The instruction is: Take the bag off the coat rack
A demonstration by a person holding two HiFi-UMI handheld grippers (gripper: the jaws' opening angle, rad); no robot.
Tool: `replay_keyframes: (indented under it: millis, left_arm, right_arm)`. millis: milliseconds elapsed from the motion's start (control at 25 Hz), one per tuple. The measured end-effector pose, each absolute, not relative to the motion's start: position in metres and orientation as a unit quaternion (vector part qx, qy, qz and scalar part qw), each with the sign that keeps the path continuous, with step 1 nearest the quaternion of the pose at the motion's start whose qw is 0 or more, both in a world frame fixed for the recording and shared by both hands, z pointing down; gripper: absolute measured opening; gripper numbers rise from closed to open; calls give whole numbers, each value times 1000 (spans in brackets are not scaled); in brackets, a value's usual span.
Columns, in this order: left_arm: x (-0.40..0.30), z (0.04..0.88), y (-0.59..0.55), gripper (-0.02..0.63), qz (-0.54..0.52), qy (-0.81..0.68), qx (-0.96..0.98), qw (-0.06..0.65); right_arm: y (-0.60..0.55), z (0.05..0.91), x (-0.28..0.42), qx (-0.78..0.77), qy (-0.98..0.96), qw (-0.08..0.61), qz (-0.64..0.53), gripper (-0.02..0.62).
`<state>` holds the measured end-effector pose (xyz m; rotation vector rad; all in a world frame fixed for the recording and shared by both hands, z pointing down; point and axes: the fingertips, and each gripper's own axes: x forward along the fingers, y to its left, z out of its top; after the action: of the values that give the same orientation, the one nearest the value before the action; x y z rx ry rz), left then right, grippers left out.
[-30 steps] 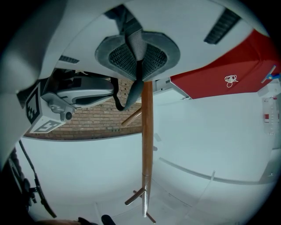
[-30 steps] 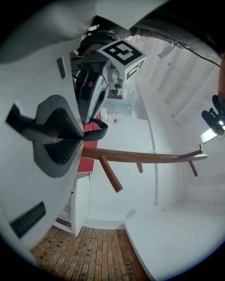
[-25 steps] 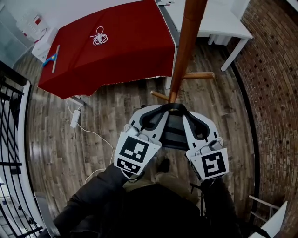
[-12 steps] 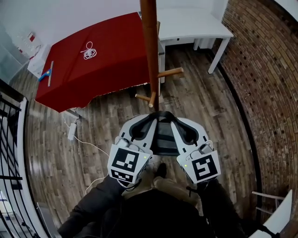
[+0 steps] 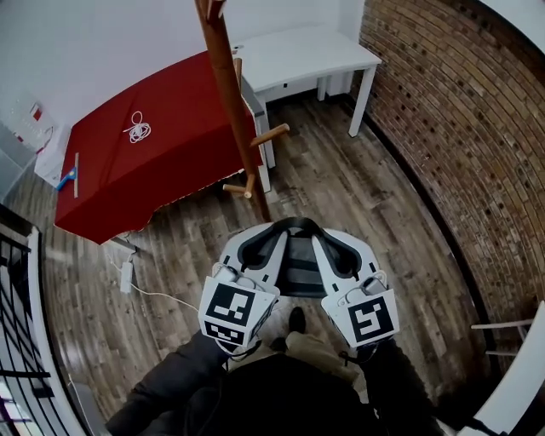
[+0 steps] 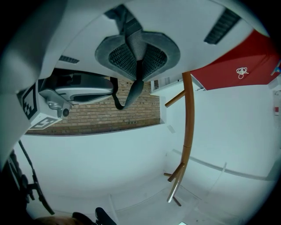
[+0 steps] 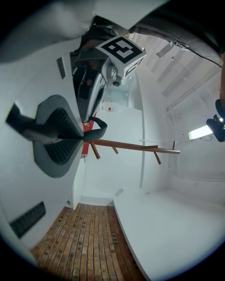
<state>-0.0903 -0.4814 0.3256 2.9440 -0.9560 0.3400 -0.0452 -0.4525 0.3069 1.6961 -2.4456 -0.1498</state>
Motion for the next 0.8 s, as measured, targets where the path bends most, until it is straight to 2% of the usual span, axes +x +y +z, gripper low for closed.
replay_keyframes:
  millis: [240, 520, 800]
  left_arm:
    - [-62, 322, -444, 46, 106, -248, 963, -15]
    - [-57, 328, -404, 46, 96, -178, 979, -35]
    - [1, 321, -327, 46, 82, -55, 994, -55]
  right_arm:
    - [-408, 307, -19, 629, -773, 80, -34, 23]
    - [-361, 316, -22, 684, -724, 83, -39, 23]
    - [-276, 313, 23, 767, -636, 77, -28, 23]
